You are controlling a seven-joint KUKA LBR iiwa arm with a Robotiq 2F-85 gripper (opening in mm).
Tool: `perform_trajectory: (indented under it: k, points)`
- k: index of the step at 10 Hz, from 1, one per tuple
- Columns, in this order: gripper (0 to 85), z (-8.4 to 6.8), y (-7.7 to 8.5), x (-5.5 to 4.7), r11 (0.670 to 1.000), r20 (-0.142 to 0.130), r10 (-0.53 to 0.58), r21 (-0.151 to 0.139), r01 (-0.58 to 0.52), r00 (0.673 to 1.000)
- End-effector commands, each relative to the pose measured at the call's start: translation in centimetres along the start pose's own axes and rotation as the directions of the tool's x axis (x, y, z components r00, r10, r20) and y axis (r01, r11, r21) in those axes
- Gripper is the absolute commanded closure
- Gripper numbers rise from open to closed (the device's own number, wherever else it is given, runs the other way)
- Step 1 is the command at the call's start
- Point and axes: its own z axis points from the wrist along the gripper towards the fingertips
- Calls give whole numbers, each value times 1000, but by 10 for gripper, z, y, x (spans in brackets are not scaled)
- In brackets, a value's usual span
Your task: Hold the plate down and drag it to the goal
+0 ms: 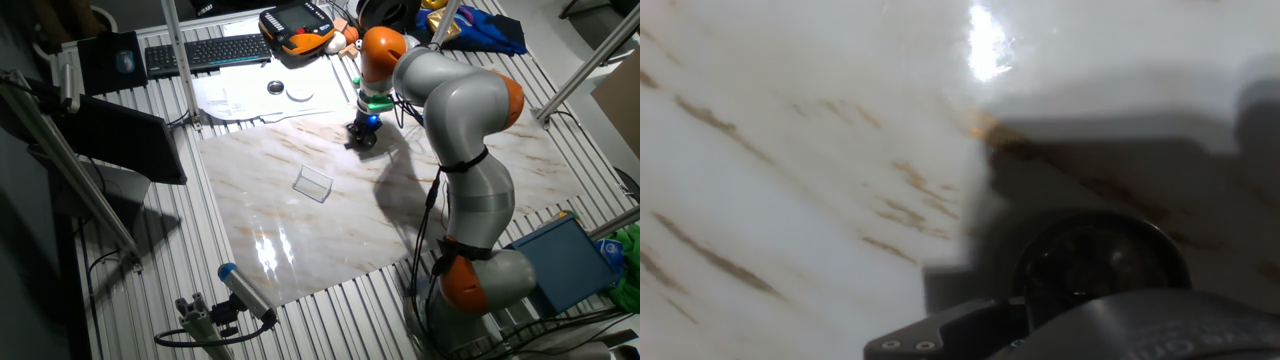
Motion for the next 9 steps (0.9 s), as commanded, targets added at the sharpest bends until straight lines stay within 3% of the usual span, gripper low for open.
perform_trajectory:
  k: [1, 9]
  points:
    - [850, 1, 4, 1, 1000, 0, 5, -3, -5, 1000]
    - [850, 1, 36, 13, 998, -15, 62, -8, -62, 998]
